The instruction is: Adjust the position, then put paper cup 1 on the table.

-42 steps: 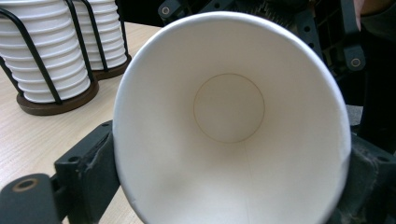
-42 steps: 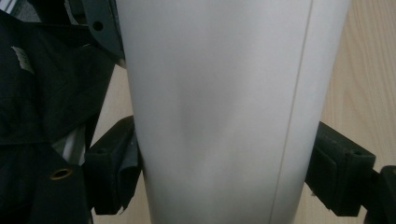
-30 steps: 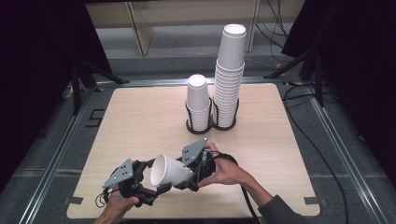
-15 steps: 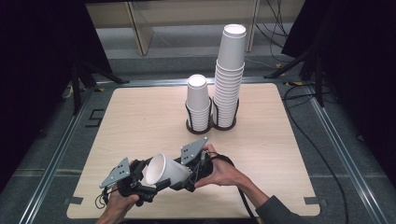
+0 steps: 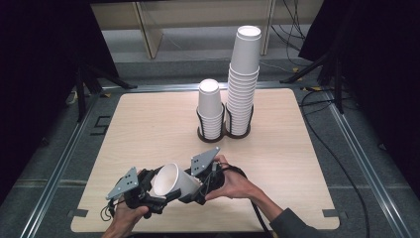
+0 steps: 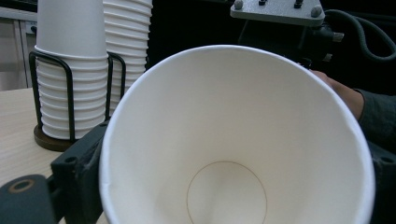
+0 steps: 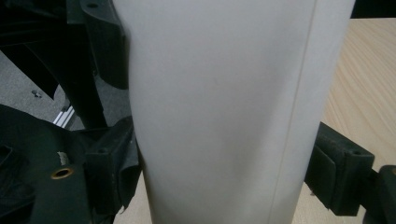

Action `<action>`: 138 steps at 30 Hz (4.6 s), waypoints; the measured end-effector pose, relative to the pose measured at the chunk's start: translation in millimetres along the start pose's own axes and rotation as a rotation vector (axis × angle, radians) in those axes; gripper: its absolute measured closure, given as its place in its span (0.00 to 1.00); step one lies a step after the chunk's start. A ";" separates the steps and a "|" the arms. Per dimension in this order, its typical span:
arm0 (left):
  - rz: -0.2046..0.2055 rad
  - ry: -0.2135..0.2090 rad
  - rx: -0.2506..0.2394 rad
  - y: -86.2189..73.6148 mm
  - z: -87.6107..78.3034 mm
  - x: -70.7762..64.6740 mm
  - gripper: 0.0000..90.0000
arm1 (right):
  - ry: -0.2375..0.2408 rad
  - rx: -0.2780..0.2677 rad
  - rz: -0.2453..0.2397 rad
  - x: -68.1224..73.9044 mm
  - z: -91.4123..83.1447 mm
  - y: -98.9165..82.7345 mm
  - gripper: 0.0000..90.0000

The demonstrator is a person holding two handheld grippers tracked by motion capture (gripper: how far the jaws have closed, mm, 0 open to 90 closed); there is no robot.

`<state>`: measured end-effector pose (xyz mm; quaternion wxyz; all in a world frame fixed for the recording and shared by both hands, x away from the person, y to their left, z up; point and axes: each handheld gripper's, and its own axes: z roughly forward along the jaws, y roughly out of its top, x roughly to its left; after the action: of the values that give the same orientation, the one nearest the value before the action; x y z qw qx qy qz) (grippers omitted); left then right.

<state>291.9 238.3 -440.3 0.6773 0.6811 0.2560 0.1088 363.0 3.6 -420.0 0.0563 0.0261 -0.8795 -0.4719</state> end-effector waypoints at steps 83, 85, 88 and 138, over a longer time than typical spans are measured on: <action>0.044 0.435 0.120 24.8 1.9 73.7 0.11 | -0.430 0.017 0.247 5.5 -70.0 -69.4 0.19; 0.041 0.441 0.116 25.6 3.5 77.3 0.11 | -0.433 0.025 0.251 6.2 -71.0 -70.8 0.19; 0.050 0.466 0.145 27.5 3.9 81.4 0.11 | -0.429 0.029 0.255 6.9 -71.6 -72.7 0.19; 0.068 0.683 0.293 33.0 32.6 169.1 0.11 | -0.428 0.058 0.260 11.9 -74.1 -83.9 0.19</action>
<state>457.7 295.5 -443.5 0.4442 0.7035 0.4570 0.3144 359.7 -105.2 -448.4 -0.0717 -0.1862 -0.8804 -0.4302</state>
